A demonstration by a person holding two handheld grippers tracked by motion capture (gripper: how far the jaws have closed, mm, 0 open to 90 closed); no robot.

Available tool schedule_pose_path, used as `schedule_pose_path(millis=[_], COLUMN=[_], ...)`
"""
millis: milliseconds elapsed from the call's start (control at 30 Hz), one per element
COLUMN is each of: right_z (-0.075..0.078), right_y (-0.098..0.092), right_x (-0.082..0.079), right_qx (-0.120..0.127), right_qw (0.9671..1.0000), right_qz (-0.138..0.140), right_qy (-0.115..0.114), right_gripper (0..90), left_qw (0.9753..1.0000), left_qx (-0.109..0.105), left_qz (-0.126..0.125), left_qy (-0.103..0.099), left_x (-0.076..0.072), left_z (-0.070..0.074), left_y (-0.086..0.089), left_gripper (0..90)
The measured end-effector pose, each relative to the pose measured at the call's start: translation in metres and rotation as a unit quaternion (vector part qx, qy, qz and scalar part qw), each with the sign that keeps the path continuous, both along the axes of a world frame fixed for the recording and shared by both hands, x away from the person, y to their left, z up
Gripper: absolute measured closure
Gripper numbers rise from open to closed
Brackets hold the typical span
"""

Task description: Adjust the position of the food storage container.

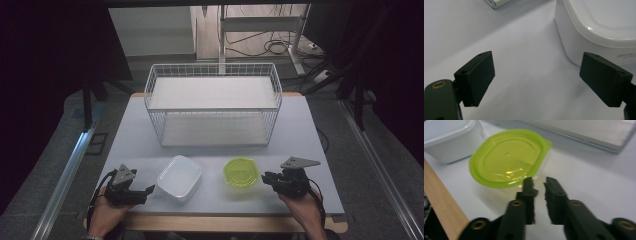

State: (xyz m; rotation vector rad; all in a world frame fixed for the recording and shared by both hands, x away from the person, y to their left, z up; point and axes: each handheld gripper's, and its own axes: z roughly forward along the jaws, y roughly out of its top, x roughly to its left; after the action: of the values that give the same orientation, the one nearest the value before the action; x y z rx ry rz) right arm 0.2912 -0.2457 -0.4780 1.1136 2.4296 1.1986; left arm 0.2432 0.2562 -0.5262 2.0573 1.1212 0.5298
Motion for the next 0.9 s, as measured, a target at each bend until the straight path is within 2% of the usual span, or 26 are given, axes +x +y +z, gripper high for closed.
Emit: schedule_pose_path(millis=[100, 167, 200, 367, 467, 633, 767, 900], right_z=[0.003, 0.007, 0.010, 0.015, 0.018, 0.020, 0.018, 0.018], right_y=[0.003, 0.006, 0.009, 0.021, 0.039, 0.057, 0.079, 0.094], right_x=[0.001, 0.003, 0.005, 0.009, 0.013, 0.019, 0.025, 0.026], right_qx=[0.000, 0.011, 0.022, 0.023, 0.014, 0.010, 0.003, -0.003], right_qw=[1.0000, 0.9999, 0.9997, 0.9995, 0.9991, 0.9982, 0.9961, 0.9940], right_qz=[0.006, 0.008, 0.009, 0.022, 0.039, 0.058, 0.087, 0.109], right_qy=[-0.002, 0.002, 0.007, 0.001, -0.006, -0.013, -0.011, -0.011], right_gripper=[87.8, 89.7, 89.9, 90.0, 90.0, 90.0, 89.9, 90.0], left_qw=[1.0000, 0.9999, 0.9999, 0.9997, 0.9995, 0.9997, 0.9998, 0.9996], left_qx=[0.001, 0.005, 0.010, 0.024, 0.030, 0.024, 0.020, 0.028], left_qz=[0.007, 0.011, 0.006, -0.005, -0.008, -0.001, 0.003, 0.001], left_qy=[-0.001, -0.001, 0.001, 0.004, 0.002, 0.001, 0.001, 0.003], left_x=[0.000, 0.001, 0.001, 0.001, 0.001, 0.001, 0.001, 0.002], left_z=[0.000, -0.001, -0.001, -0.002, -0.003, -0.003, -0.003, -0.003], left_y=[0.001, 0.001, 0.001, -0.003, -0.005, -0.004, -0.002, -0.003], left_gripper=[12.1, 12.1, 11.5, 9.9, 9.2, 8.0, 7.5, 7.4])
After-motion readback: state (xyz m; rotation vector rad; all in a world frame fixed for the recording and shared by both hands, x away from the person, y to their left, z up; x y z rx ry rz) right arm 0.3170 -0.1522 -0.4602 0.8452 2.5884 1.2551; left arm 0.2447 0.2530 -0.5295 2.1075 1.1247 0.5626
